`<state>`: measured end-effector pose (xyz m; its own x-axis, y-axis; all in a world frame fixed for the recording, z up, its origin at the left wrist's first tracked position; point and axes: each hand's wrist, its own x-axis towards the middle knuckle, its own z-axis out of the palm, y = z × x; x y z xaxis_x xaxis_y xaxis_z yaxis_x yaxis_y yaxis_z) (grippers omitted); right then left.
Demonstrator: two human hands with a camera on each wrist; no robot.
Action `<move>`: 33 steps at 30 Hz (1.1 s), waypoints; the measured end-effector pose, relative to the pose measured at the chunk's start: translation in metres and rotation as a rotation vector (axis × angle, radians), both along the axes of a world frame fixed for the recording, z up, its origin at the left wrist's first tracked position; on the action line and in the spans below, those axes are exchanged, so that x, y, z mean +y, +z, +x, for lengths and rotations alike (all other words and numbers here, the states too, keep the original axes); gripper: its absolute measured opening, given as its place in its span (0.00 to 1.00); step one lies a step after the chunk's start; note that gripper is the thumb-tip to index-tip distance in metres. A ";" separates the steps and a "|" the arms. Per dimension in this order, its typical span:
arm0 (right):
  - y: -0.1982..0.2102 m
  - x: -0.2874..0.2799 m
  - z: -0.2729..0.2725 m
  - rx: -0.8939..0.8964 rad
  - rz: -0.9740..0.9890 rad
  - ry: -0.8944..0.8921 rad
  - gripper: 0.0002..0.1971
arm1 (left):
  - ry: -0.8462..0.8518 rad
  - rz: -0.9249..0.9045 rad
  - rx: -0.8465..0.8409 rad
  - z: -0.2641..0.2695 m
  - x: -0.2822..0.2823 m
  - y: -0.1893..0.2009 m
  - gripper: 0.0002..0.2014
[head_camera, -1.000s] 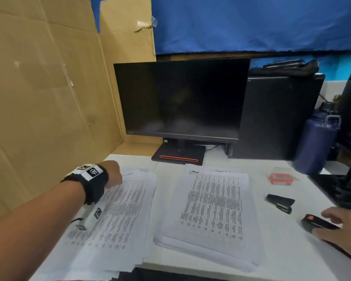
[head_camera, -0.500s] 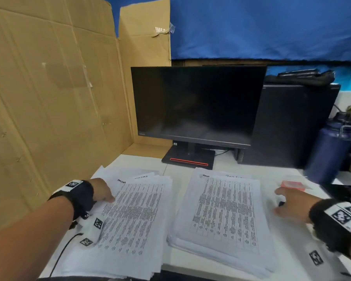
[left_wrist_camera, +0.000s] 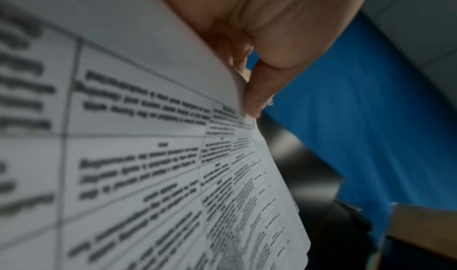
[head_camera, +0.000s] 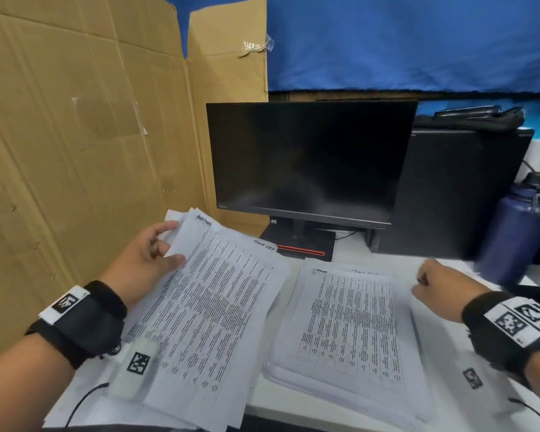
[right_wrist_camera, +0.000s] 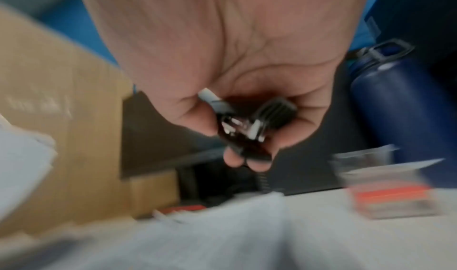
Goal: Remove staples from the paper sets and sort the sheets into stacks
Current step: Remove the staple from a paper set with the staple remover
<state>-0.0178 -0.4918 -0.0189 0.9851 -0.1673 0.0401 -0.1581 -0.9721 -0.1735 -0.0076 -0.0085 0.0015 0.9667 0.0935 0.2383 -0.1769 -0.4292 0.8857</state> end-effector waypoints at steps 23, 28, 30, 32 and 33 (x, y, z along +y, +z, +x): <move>0.098 0.050 -0.089 -0.089 1.071 0.433 0.10 | -0.174 -0.381 -0.253 -0.068 -0.100 0.080 0.33; 0.078 0.017 -0.057 0.178 0.899 0.278 0.10 | -0.276 -0.228 -0.012 -0.060 -0.127 0.041 0.05; 0.056 0.012 -0.044 0.227 0.720 0.227 0.11 | -0.340 -0.075 0.138 -0.054 -0.138 0.012 0.03; 0.033 0.012 -0.033 0.220 0.502 0.187 0.09 | -0.352 0.048 0.284 -0.048 -0.146 -0.018 0.13; 0.024 0.015 -0.029 0.201 0.386 0.164 0.10 | -0.323 0.077 0.339 -0.045 -0.149 -0.031 0.16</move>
<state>-0.0468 -0.4771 0.0056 0.9816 0.0265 -0.1889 -0.0749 -0.8573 -0.5094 -0.0521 -0.1576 -0.0295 0.9677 -0.2308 -0.1016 -0.0184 -0.4666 0.8843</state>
